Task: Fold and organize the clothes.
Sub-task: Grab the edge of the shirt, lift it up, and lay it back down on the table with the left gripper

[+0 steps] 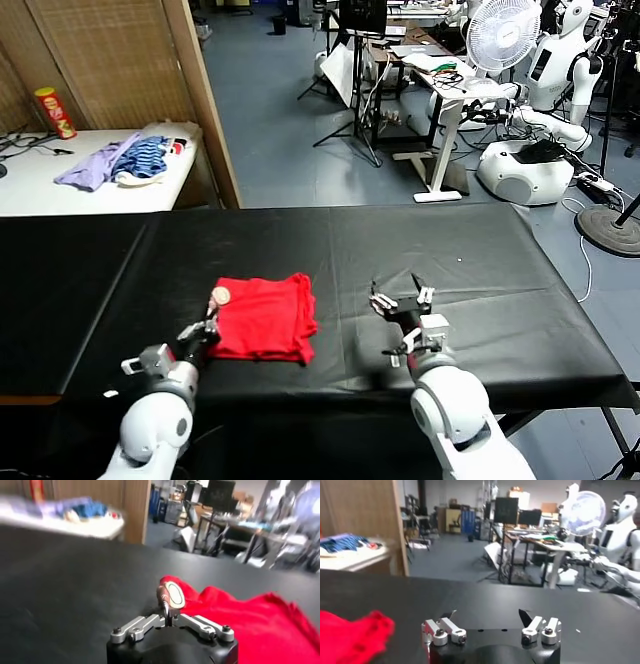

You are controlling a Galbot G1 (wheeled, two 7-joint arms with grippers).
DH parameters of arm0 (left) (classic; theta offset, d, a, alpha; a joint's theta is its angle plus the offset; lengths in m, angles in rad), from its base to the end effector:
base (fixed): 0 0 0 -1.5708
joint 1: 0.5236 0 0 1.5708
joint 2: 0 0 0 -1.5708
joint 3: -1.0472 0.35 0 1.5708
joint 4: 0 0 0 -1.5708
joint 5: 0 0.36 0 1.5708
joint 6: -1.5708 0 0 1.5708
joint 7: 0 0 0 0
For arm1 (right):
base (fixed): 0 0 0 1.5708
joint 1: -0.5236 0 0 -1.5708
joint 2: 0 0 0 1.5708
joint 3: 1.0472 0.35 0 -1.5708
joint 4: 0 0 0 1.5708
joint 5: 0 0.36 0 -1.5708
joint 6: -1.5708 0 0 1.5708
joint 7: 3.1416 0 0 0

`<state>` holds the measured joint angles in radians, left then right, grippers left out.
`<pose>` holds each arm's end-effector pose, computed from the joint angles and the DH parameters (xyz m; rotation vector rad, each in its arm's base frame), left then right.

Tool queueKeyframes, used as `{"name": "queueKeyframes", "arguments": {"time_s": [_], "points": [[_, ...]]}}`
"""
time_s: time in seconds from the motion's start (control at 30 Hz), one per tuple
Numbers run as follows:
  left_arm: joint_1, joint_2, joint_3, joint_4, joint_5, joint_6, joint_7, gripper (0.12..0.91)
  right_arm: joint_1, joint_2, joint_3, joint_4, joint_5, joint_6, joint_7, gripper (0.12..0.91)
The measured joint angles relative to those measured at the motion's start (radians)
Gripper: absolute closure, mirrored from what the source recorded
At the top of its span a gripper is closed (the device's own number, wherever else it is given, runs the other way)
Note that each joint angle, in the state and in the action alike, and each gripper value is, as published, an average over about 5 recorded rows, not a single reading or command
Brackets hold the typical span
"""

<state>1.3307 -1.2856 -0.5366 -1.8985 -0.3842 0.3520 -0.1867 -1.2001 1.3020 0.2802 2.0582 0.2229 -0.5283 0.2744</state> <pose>0.2647 0.0701 -0.3098 0.1223 -2.8098 0.0885 0.2754 0.0257 -0.2400 0.1041 -2.8857 0.1244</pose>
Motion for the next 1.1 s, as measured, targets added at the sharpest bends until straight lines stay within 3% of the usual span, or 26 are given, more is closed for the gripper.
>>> {"name": "queueKeyframes", "arguments": {"time_s": [0.2, 0.6, 0.8, 0.93, 1.1], "points": [[0.01, 0.071, -0.033, -0.009, 0.27, -0.003, 0.017, 0.881, -0.01, 0.0, 0.011, 0.005, -0.002, -0.004, 0.0, 0.227], [0.036, 0.295, -0.161, -0.072, 0.554, 0.006, 0.004, 0.881, -0.007, 0.01, 0.005, 0.006, -0.005, -0.006, 0.001, 0.227], [0.056, 0.279, -0.109, -0.148, 0.505, -0.014, 0.003, 0.881, -0.012, 0.016, -0.004, -0.005, -0.012, -0.005, 0.001, 0.227], [0.051, 0.218, -0.002, -0.158, 0.414, -0.02, 0.001, 0.881, -0.018, 0.016, -0.003, -0.007, -0.012, -0.003, -0.006, 0.227], [0.038, 0.115, 0.13, -0.126, 0.36, -0.04, 0.017, 0.877, -0.026, 0.004, -0.005, 0.001, 0.026, 0.004, -0.045, 0.227]]}}
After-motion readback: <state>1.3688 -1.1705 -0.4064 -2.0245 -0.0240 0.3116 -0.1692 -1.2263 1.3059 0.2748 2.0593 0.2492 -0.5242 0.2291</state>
